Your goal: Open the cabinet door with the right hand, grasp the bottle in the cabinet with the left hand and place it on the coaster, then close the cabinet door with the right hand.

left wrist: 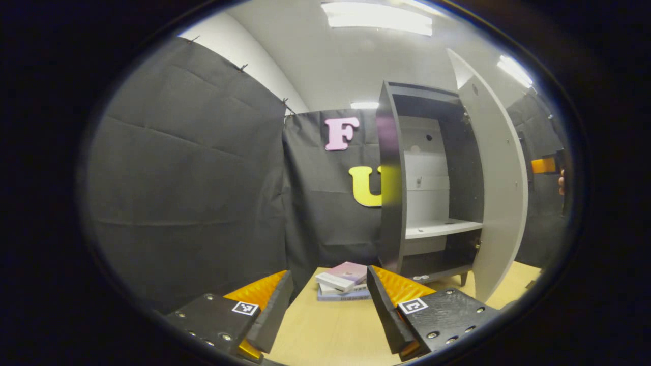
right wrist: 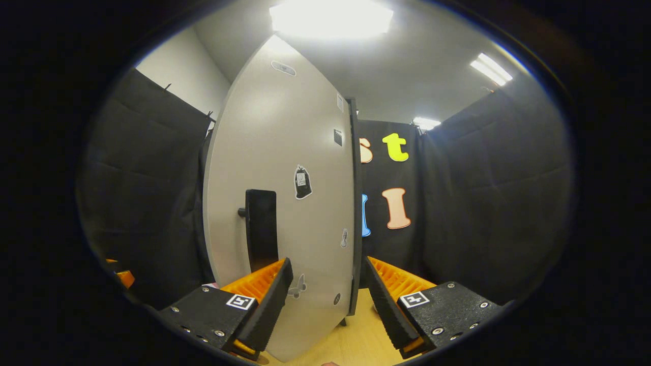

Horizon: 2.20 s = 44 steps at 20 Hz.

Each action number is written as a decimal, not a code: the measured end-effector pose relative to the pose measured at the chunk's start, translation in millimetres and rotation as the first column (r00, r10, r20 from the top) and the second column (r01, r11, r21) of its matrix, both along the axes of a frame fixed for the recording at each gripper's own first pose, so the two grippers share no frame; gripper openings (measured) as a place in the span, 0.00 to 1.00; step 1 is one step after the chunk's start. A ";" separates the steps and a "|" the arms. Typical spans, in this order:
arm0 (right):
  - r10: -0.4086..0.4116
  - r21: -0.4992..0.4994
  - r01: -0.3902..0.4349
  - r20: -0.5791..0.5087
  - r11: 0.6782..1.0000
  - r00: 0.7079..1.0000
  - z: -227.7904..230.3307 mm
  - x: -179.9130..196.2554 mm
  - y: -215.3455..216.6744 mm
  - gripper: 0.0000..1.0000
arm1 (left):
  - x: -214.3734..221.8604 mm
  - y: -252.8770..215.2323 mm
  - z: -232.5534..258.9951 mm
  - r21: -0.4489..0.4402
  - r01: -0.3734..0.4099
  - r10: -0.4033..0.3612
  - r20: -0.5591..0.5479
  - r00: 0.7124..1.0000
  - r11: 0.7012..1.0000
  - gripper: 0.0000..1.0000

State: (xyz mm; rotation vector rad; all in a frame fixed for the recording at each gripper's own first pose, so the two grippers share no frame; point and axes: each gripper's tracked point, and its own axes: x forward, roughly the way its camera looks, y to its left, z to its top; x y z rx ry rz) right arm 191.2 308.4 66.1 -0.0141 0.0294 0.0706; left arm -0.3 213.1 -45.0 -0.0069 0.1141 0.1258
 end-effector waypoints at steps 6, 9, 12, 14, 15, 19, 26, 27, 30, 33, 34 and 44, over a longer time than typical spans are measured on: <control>0.034 0.000 -0.034 -0.010 0.999 0.999 -6.3 11.9 31.7 0.89 | -10.6 33.7 -7.3 0.007 -0.042 0.042 -0.011 0.999 0.999 0.84; 0.066 0.015 -0.066 -0.023 0.998 0.998 -14.4 21.9 47.8 0.89 | -16.3 49.4 -10.1 0.007 -0.065 0.065 -0.016 0.998 0.998 0.88; 0.091 0.010 -0.091 -0.030 0.996 0.995 -19.3 26.0 68.9 0.90 | -22.3 61.9 -14.2 0.013 -0.085 0.086 -0.022 0.996 0.996 0.88; 0.104 0.011 -0.104 -0.036 0.995 0.994 -24.8 23.9 80.0 0.90 | -26.0 69.7 -16.4 0.016 -0.100 0.100 -0.027 0.995 0.995 0.88; 0.107 0.010 -0.107 -0.039 0.994 0.993 -27.0 23.1 83.0 0.90 | -25.7 72.8 -16.8 0.015 -0.105 0.105 -0.029 0.994 0.994 0.84; 0.118 0.011 -0.117 -0.058 0.993 0.991 -36.9 30.5 87.0 0.90 | -23.1 75.8 -14.9 0.019 -0.109 0.109 -0.025 0.994 0.994 0.88; 0.104 0.015 -0.103 -0.065 0.995 0.992 -40.9 26.8 81.6 0.90 | -3.2 57.9 -20.6 0.005 -0.066 0.066 -0.029 0.997 0.998 0.79; 0.103 0.018 -0.102 -0.065 0.995 0.993 -40.2 25.7 80.8 0.90 | 0.5 53.0 -19.6 -0.002 -0.055 0.055 -0.032 0.998 0.998 0.88; 0.105 0.025 -0.103 -0.051 0.994 0.993 -34.6 24.9 77.2 0.90 | 10.5 28.9 -12.3 -0.019 -0.013 0.012 -0.030 0.999 1.000 0.83; 0.117 0.036 -0.116 -0.029 0.993 0.993 -29.6 17.8 69.9 0.90 | 18.2 -1.4 -0.9 -0.021 0.017 -0.017 -0.015 1.000 1.000 0.84; 0.121 0.038 -0.120 -0.027 0.992 0.992 -31.6 11.3 60.9 0.90 | 21.0 -14.1 3.1 -0.021 0.027 -0.027 -0.009 1.000 0.999 0.84; 0.138 0.020 -0.137 -0.030 0.990 0.990 -36.1 -24.7 -28.8 0.90 | 24.5 -137.2 35.6 -0.015 0.101 -0.101 0.002 0.995 0.995 0.79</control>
